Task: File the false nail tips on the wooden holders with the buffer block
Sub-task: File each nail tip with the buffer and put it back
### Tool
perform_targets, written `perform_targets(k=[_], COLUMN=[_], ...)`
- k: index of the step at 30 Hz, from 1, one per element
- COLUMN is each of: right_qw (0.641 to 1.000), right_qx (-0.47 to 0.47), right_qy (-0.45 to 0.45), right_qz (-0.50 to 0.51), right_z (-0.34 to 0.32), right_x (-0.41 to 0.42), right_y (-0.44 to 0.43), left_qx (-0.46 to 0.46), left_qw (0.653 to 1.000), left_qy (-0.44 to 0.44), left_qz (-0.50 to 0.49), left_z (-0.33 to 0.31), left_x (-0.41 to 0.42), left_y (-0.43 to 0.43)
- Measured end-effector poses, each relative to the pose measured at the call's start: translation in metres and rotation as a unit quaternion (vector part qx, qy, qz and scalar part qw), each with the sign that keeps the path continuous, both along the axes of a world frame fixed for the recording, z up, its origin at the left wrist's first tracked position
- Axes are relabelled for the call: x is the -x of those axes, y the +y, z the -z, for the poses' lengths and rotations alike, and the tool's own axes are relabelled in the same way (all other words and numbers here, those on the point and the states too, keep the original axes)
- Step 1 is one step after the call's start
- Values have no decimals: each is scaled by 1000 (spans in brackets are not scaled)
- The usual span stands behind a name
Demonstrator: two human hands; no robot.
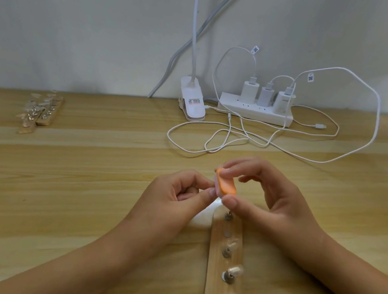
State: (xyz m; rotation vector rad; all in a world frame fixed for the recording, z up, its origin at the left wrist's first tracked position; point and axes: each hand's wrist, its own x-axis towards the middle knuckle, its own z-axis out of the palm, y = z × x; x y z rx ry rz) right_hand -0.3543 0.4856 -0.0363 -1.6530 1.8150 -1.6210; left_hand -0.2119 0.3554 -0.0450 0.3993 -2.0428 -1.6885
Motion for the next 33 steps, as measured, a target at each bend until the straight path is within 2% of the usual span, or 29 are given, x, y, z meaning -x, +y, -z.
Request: perform_targets(k=[2,5,9,13,17,20,24,28,33], right_qw=[1000,998,1000,998,1000,1000,1000,992,984], right_qx=[-8,-28,-12,-34,-4,-20,4,-56,8], right_qy=[-4,-59,-2,-44,19,-14,6,-76,-169], right_qz=[2,26,-6,16,-11,19,3,81,58], right_z=[2,0,1,1,0,-1,-1,0,-5], right_x=[0,4,0,2,-2,-1,-7,3,6], right_y=[0,0,0,0,0,1,2,-2,-2], left_qx=[4,-10,5,22,59,51,51,25,-4], left_qw=[1000,1000,1000,1000,998,998,998,999,999], left_qy=[2,5,4,9,15,20,23,28,34], left_qz=[1,14,9,1,2,-8,-15,-8,4], left_z=[0,1,3,2,0,1,0,-2,-7], left_x=[-1,0,-1,-1,-1,-2,-2,-2,-3], left_y=[0,-1,-1,-1,2,1,3,3,3])
